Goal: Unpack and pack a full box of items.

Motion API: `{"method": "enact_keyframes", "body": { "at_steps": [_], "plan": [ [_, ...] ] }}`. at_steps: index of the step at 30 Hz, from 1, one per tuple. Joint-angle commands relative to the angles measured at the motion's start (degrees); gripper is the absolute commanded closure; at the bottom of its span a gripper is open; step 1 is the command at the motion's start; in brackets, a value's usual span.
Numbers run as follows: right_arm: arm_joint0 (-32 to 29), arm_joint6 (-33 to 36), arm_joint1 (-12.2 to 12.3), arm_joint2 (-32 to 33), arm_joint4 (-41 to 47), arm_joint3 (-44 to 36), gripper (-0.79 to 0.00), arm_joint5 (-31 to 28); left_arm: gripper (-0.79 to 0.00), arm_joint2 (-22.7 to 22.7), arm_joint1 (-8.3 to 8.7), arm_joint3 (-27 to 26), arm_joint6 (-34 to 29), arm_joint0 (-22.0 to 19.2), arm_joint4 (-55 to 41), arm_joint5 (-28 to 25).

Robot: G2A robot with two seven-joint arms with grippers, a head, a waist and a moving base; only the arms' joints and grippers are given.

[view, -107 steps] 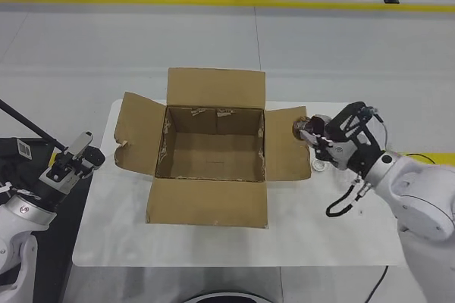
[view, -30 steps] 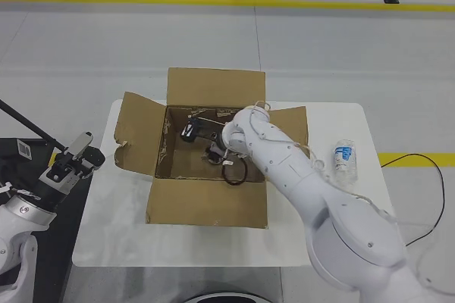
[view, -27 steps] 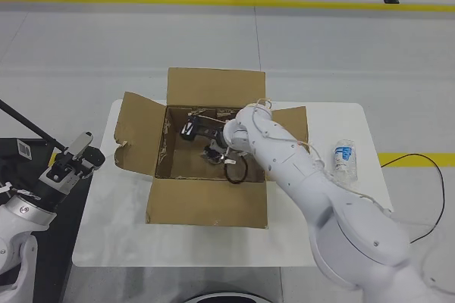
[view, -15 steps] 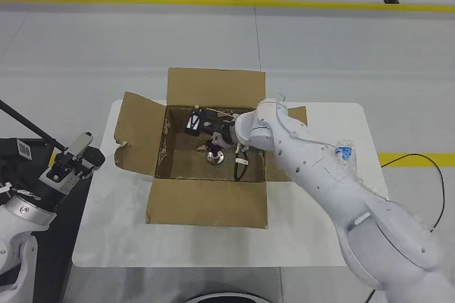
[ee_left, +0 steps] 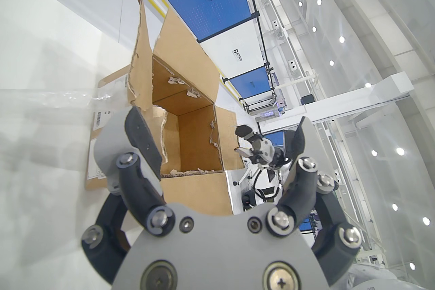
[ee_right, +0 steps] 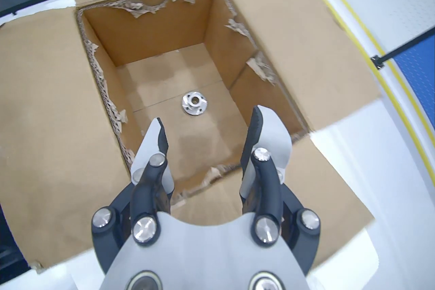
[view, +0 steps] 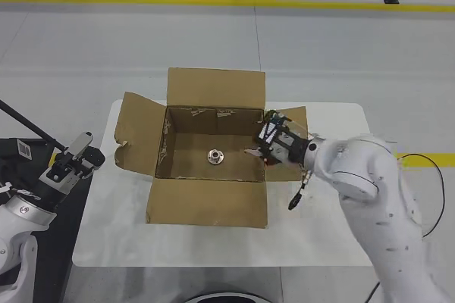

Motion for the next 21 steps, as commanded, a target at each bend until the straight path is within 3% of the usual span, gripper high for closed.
{"method": "enact_keyframes", "body": {
  "at_steps": [1, 4, 8, 11, 17, 21],
  "plan": [
    [-3.87, 0.17, 1.00, 8.37, -1.09, -2.71, -0.533, 1.64, -0.785, 0.00, 0.00, 0.00, 0.00, 0.00, 0.00, 0.00],
    [-8.31, 0.80, 2.00, 16.17, -2.87, -4.74, -0.536, 4.18, -0.785, 0.00, 0.00, 0.00, 0.00, 0.00, 0.00, 0.00],
    [-11.04, 2.61, 2.94, 21.71, -1.89, -2.78, -0.499, 3.33, -0.785, 0.00, 0.00, 0.00, 0.00, 0.00, 0.00, 0.00],
    [-10.97, 5.19, 3.54, 22.55, 0.20, 0.64, -0.539, 0.17, -0.785, 0.00, 0.00, 0.00, 0.00, 0.00, 0.00, 0.00],
    [-6.70, 9.13, 4.54, 20.35, -0.98, 10.48, -0.505, -4.72, -0.785, 0.00, 0.00, 0.00, 0.00, 0.00, 0.00, 0.00],
    [-2.36, 9.09, 4.76, 16.41, -2.81, 18.26, -0.434, -6.17, -0.785, 0.00, 0.00, 0.00, 0.00, 0.00, 0.00, 0.00]
  ]
}}
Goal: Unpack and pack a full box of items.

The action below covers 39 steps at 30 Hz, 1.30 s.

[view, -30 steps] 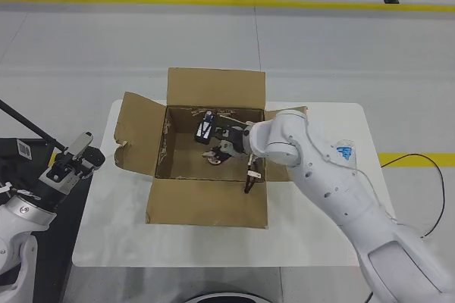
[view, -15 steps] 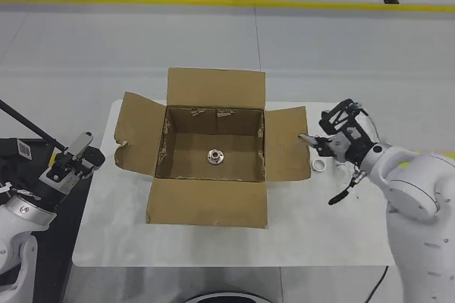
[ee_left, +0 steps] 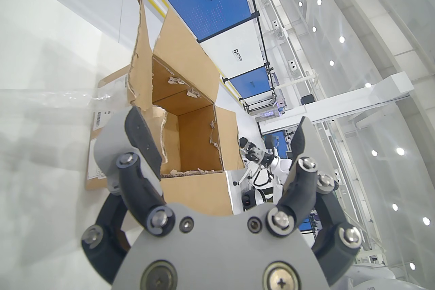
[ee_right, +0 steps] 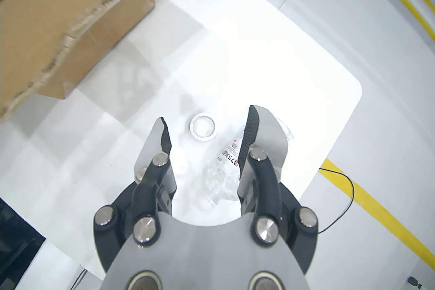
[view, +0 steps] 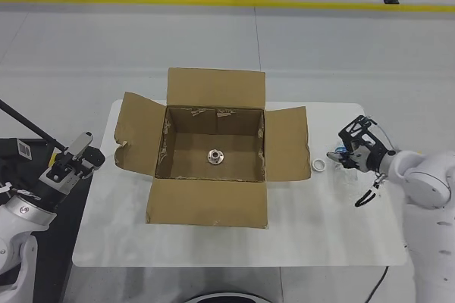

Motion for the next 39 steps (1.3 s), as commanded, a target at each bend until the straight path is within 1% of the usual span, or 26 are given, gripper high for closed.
{"method": "enact_keyframes", "body": {
  "at_steps": [1, 6, 10, 14, 23, 26, 39],
  "plan": [
    [2.30, -0.29, 0.03, -2.11, -0.93, 3.90, -0.425, -0.21, -0.785, 0.00, 0.00, 0.00, 0.00, 0.00, 0.00, 0.00],
    [7.92, -0.53, -0.14, -7.19, -3.94, 12.43, -0.369, 0.54, -0.785, 0.00, 0.00, 0.00, 0.00, 0.00, 0.00, 0.00],
    [11.87, -0.17, -0.34, -10.91, -5.65, 18.42, -0.351, -0.20, -0.785, 0.00, 0.00, 0.00, 0.00, 0.00, 0.00, 0.00],
    [14.61, -0.79, -0.49, -14.13, -6.96, 22.69, -0.336, -0.82, -0.785, 0.00, 0.00, 0.00, 0.00, 0.00, 0.00, 0.00],
    [17.81, -2.06, -0.70, -19.82, -9.36, 27.96, -0.314, -2.09, -0.785, 0.00, 0.00, 0.00, 0.00, 0.00, 0.00, 0.00],
    [18.66, -2.28, -0.74, -20.73, -9.23, 29.44, -0.317, -2.14, -0.785, 0.00, 0.00, 0.00, 0.00, 0.00, 0.00, 0.00],
    [20.83, -3.60, -1.06, -24.73, -9.35, 34.03, -0.286, -1.72, -0.785, 0.00, 0.00, 0.00, 0.00, 0.00, 0.00, 0.00]
  ]
}}
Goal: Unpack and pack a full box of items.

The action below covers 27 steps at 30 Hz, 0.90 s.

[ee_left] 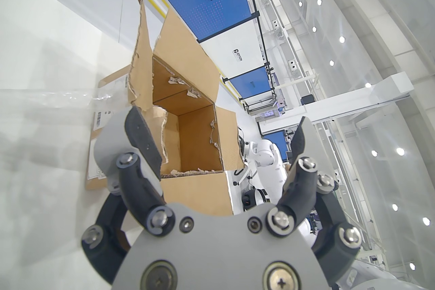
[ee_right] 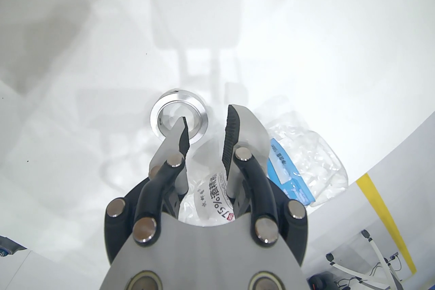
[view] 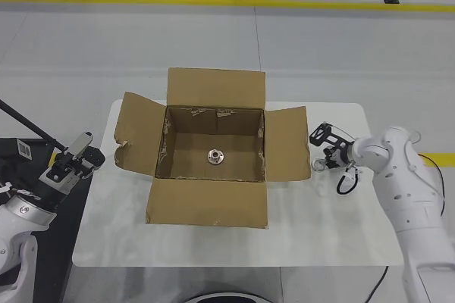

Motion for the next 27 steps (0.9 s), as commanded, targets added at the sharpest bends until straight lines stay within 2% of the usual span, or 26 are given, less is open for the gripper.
{"method": "enact_keyframes", "body": {
  "at_steps": [1, 14, 22, 24, 25, 27],
  "plan": [
    [0.26, -0.33, -0.06, -0.54, 0.05, 0.65, -0.283, 0.07, -0.785, 0.00, 0.00, 0.00, 0.00, 0.00, 0.00, 0.00],
    [2.74, -1.52, -0.57, -3.66, 1.42, 5.52, -0.237, -0.13, -0.785, 0.00, 0.00, 0.00, 0.00, 0.00, 0.00, 0.00],
    [3.85, -2.04, -0.94, -5.53, 2.00, 7.75, -0.182, -0.01, -0.785, 0.00, 0.00, 0.00, 0.00, 0.00, 0.00, 0.00],
    [4.10, -2.20, -1.01, -5.92, 2.16, 8.16, -0.135, -0.10, -0.785, 0.00, 0.00, 0.00, 0.00, 0.00, 0.00, 0.00],
    [4.21, -2.29, -1.03, -6.09, 2.21, 8.32, -0.074, -0.08, -0.785, 0.00, 0.00, 0.00, 0.00, 0.00, 0.00, 0.00],
    [4.42, -2.55, -1.04, -6.22, 2.45, 8.45, -0.006, 0.22, -0.785, 0.00, 0.00, 0.00, 0.00, 0.00, 0.00, 0.00]
  ]
}}
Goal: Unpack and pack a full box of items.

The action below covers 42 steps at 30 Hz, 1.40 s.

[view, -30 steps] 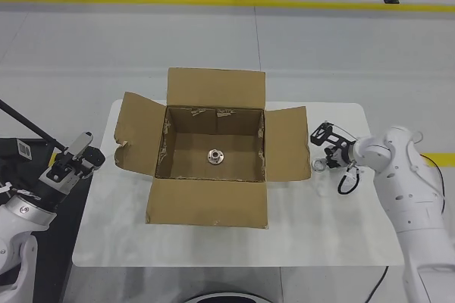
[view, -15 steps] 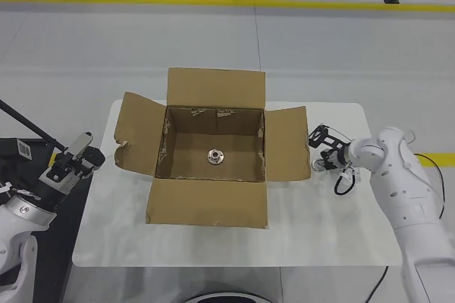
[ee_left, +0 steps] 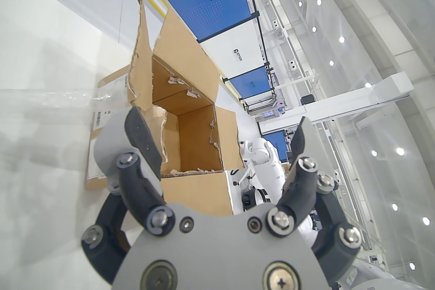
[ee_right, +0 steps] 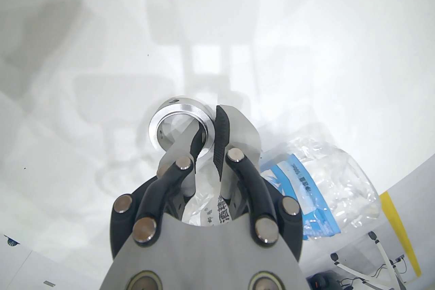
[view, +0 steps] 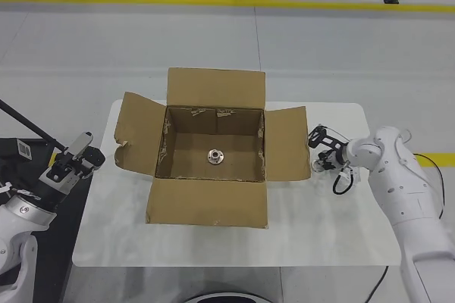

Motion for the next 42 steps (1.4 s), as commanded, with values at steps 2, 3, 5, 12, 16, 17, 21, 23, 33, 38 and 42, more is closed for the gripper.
{"method": "enact_keyframes", "body": {
  "at_steps": [2, 3, 5, 12, 16, 17, 21, 23, 33, 38, 42],
  "plan": [
    [0.36, -0.72, 0.13, 0.19, 0.27, -0.09, 0.000, 0.48, -0.785, 0.00, 0.00, 0.00, 0.00, 0.00, 0.00, 0.00],
    [0.44, -1.11, 0.23, 0.42, 0.39, -0.32, 0.000, 0.61, -0.785, 0.00, 0.00, 0.00, 0.00, 0.00, 0.00, 0.00],
    [0.54, -1.85, 0.54, 1.24, 0.79, -1.05, 0.000, 1.06, -0.785, 0.00, 0.00, 0.00, 0.00, 0.00, 0.00, 0.00],
    [-2.10, -3.23, 2.54, 7.64, 4.17, -12.94, 0.000, 6.26, -0.785, 0.00, 0.00, 0.00, 0.00, 0.00, 0.00, 0.00],
    [-7.14, -3.00, 3.81, 12.73, 6.23, -27.92, 0.000, 12.49, -0.785, 0.00, 0.00, 0.00, 0.00, 0.00, 0.00, 0.00],
    [-8.67, -3.02, 4.02, 13.75, 6.31, -32.15, 0.000, 14.66, -0.785, 0.00, 0.00, 0.00, 0.00, 0.00, 0.00, 0.00],
    [-13.95, -4.39, 4.37, 15.77, 7.12, -46.57, 0.000, 20.69, -0.785, 0.00, 0.00, 0.00, 0.00, 0.00, 0.00, 0.00],
    [-15.37, -5.26, 4.29, 14.98, 6.90, -51.50, 0.000, 22.12, -0.785, 0.00, 0.00, 0.00, 0.00, 0.00, 0.00, 0.00],
    [-9.08, -6.33, 1.29, -2.16, 3.71, -52.96, 0.000, 25.27, -0.785, 0.00, 0.00, 0.00, 0.00, 0.00, 0.00, 0.00],
    [-2.16, -8.06, -1.86, -12.21, 3.56, -45.46, 0.000, 26.96, -0.785, 0.00, 0.00, 0.00, 0.00, 0.00, 0.00, 0.00],
    [3.31, -7.41, -4.97, -19.76, 4.09, -37.90, 0.000, 27.14, -0.785, 0.00, 0.00, 0.00, 0.00, 0.00, 0.00, 0.00]
  ]
}}
